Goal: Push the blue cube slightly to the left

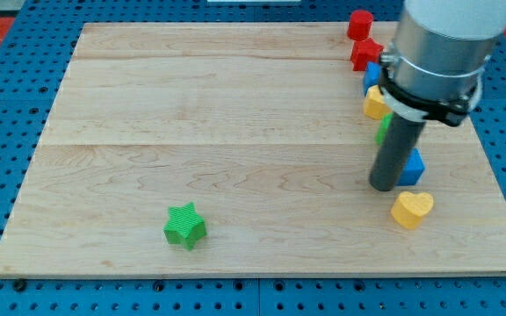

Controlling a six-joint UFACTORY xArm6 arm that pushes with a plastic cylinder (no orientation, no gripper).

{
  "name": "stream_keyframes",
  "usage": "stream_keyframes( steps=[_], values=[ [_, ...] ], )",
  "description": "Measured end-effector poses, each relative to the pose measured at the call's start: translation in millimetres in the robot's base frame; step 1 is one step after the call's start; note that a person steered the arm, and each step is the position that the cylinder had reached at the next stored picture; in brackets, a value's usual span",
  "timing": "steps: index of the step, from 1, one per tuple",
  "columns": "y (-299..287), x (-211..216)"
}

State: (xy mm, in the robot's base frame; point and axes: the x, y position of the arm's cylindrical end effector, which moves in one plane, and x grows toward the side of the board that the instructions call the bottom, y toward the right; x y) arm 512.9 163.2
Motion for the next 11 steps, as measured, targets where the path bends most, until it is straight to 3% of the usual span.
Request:
stream_keyframes(
  steps=[3, 4, 5, 6, 7, 8, 11],
  values=[
    [-16.4, 7.5],
    [-48.7, 50.1],
    [24.7, 102.8],
    [110.8, 70.1],
    [129.7, -1.6],
    [87.0, -38.8],
    [50.8, -15.6]
  ],
)
